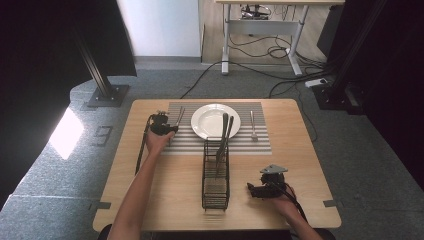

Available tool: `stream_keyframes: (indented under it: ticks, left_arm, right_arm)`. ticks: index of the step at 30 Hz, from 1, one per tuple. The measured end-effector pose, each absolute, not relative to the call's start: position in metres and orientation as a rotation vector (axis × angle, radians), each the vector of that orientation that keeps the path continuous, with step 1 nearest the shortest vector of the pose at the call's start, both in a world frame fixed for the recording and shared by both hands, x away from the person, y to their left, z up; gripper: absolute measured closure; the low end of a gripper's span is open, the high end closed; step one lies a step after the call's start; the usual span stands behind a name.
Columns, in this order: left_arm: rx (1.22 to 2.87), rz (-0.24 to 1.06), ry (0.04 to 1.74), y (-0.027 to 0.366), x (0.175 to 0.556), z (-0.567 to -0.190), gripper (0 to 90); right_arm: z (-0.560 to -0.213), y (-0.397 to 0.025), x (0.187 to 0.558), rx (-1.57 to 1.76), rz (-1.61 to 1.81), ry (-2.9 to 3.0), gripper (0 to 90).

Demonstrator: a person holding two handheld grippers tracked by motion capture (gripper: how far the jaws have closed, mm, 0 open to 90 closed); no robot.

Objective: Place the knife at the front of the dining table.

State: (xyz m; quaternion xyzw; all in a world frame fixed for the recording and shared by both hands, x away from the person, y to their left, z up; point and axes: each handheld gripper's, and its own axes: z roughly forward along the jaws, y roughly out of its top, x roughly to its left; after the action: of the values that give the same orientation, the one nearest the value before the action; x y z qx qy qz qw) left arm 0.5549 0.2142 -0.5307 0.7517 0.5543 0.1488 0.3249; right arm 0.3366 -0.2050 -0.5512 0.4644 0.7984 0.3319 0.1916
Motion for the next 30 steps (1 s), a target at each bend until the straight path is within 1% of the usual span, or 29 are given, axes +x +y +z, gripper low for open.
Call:
stream_keyframes:
  ticks: [5,17,22,30]
  left_arm:
    - [1.977,0.369,1.440,0.215,0.549,-0.534,54.2]
    - [2.005,0.372,1.403,0.202,0.535,-0.534,56.4]
    - [2.011,0.392,1.399,0.198,0.533,-0.535,55.9]
    - [2.008,0.387,1.399,0.198,0.532,-0.535,55.8]
  right_arm:
    - [-0.551,-0.205,0.337,1.301,0.930,2.245,12.0]
    - [-0.551,-0.205,0.337,1.302,0.929,2.244,12.3]
    - [-0.551,-0.205,0.337,1.301,0.929,2.245,12.3]
    - [-0.551,-0.205,0.336,1.301,0.928,2.247,12.3]
